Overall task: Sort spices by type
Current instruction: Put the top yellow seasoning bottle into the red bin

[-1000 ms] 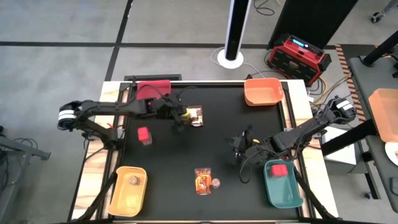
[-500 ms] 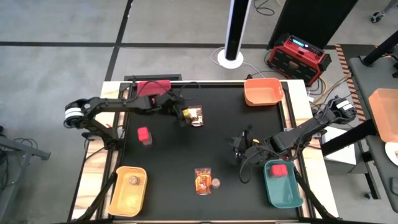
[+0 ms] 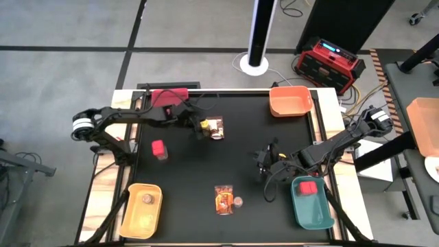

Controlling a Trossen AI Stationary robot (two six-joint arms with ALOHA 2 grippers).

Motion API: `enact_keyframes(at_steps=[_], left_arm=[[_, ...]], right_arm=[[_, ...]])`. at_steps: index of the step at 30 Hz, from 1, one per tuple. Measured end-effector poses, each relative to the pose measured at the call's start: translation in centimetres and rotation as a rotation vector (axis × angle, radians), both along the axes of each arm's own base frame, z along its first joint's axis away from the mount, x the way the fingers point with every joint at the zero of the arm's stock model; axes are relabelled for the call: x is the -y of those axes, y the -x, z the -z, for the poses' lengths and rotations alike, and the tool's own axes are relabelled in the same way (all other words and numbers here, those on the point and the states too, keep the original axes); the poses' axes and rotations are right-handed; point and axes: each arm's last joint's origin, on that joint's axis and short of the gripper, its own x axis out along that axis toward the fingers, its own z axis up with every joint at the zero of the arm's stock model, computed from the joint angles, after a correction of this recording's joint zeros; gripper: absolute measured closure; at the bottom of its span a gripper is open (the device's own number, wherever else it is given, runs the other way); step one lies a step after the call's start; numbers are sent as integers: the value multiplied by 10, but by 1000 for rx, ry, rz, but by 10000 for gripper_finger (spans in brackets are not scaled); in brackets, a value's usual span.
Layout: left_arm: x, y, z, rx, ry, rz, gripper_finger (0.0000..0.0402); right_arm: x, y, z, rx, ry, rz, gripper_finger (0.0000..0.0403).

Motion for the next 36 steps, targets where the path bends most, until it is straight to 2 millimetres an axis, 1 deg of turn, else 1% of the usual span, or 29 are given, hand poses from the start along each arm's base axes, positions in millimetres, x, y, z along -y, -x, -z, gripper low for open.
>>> enact_keyframes(at_steps=[7,12,15,27,33,36], left_arm=[[-1,1,8,74,-32,1,73],[0,5,14,52,-24,-1,93],[0,5,15,55,-25,-1,104],[0,4,14,75,-30,1,186],[0,4,14,78,-23,-9,187],[3,4,12,74,-22,-4,187]], right_arm=[[0,0,0,0,0,0,394],[0,0,0,0,0,0,394],[0,0,0,0,0,0,394],[0,0,0,1,-1,0,394],[0,0,0,1,-1,0,394],[0,0,0,1,-1,0,394]])
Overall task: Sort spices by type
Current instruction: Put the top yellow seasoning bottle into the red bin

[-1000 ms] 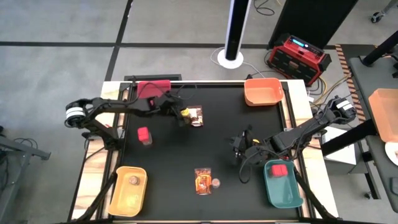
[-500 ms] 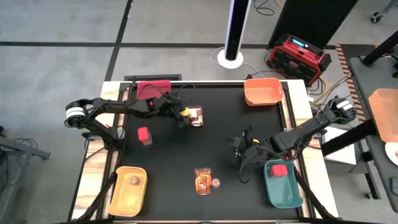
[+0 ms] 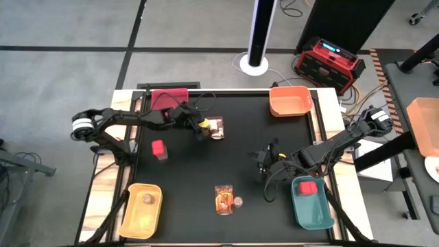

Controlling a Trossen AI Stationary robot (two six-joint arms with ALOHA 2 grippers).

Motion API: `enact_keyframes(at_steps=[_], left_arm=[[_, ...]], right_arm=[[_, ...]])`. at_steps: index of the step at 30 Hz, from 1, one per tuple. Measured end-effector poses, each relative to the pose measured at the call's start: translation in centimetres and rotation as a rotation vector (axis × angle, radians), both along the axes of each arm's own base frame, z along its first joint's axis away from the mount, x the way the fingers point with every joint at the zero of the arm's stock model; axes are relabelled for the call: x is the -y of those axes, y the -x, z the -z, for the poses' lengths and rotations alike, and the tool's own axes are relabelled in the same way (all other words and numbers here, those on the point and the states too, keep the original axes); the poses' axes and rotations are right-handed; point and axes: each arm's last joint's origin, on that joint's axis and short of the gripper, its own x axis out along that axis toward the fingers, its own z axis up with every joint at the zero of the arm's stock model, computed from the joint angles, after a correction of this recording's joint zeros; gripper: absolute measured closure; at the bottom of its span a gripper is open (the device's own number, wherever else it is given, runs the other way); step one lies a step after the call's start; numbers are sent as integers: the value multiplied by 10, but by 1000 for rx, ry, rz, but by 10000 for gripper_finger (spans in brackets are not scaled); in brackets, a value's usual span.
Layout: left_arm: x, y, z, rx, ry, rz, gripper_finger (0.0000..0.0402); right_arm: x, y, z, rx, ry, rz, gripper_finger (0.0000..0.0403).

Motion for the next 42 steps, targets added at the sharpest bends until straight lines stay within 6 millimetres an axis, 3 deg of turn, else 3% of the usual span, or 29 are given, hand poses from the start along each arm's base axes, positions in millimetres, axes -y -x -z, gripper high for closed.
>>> enact_keyframes(at_steps=[4,15,22,30,38,42], left_arm=[[5,2,-13,3,7,7,187],[6,25,-86,-19,-81,-143,182],[-14,53,-120,89,-74,-298,181],[-44,82,-119,135,-86,-772,181],[-79,84,-93,35,-46,-884,181],[-87,87,-86,25,-25,-917,181]], right_arm=[[0,0,0,0,0,0,394],[0,0,1,-1,-25,-10,394],[0,1,3,-6,-26,-9,394],[1,2,6,-15,-20,-10,394],[1,4,11,-26,-15,-9,394],[2,5,13,-32,-13,-9,394]])
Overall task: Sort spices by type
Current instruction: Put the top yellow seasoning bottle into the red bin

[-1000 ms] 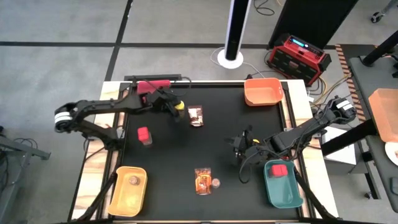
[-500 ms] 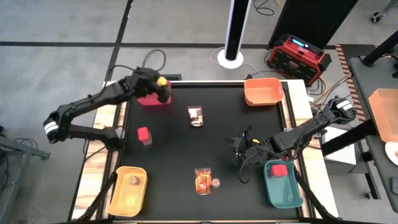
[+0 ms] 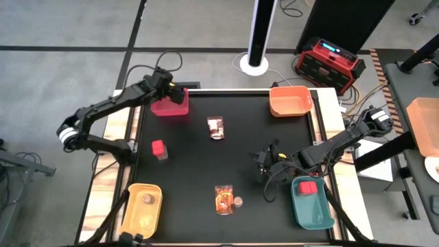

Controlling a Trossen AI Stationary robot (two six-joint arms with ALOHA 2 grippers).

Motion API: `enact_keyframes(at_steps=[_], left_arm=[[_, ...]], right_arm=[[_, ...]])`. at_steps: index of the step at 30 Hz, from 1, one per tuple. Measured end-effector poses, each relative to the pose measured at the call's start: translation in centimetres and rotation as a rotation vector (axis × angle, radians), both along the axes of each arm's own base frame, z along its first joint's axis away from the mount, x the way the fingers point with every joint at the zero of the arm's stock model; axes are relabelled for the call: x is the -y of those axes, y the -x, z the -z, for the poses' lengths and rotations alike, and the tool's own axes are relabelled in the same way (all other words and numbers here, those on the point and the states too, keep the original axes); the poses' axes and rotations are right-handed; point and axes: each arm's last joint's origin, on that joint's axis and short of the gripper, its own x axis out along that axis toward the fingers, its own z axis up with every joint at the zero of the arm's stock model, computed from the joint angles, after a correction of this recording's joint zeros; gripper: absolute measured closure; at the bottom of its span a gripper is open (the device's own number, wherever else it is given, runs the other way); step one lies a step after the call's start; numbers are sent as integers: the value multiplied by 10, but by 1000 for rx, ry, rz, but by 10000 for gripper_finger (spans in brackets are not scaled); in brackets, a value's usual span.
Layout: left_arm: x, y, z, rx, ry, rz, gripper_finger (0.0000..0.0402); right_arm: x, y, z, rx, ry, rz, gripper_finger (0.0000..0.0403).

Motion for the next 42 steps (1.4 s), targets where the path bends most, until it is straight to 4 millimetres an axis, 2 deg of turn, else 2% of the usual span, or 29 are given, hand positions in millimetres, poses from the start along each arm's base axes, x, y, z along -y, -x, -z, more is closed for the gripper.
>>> enact_keyframes(at_steps=[8,25,42], left_arm=[[-1,8,12,21,10,-33,181],[0,6,33,140,41,1,181],[-9,-3,50,110,54,5,180]], right_arm=[[0,1,2,0,-10,8,394],[1,2,5,9,-19,13,394],[1,2,5,9,-19,13,394]])
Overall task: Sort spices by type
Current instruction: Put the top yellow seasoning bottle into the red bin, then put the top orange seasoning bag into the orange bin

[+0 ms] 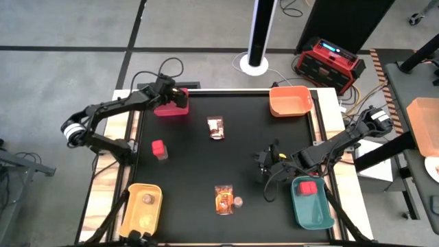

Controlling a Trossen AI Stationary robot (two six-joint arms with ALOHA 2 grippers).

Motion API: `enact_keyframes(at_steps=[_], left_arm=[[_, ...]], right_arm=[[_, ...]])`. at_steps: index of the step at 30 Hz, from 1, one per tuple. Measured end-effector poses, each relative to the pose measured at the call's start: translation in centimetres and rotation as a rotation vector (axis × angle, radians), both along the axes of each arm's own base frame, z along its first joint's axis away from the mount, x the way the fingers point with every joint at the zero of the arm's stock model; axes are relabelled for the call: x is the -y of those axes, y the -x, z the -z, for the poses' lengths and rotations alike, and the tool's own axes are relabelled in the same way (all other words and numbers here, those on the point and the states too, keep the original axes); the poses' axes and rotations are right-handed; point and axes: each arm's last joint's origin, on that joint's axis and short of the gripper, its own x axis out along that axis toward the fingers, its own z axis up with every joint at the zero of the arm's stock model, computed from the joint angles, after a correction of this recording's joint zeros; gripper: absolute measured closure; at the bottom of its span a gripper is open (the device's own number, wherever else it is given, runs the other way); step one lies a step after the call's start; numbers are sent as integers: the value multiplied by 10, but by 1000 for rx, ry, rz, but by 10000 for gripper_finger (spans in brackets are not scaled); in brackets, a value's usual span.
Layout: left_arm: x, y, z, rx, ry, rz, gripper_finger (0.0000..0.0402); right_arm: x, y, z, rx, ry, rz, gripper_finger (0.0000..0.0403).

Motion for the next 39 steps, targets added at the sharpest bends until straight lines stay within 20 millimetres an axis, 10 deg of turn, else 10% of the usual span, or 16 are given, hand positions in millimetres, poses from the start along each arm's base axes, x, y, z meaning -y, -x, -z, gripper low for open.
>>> enact_keyframes(at_steps=[39], left_arm=[[2,1,-8,-10,-44,39,151]], right_arm=[[0,0,0,-1,0,0,394]])
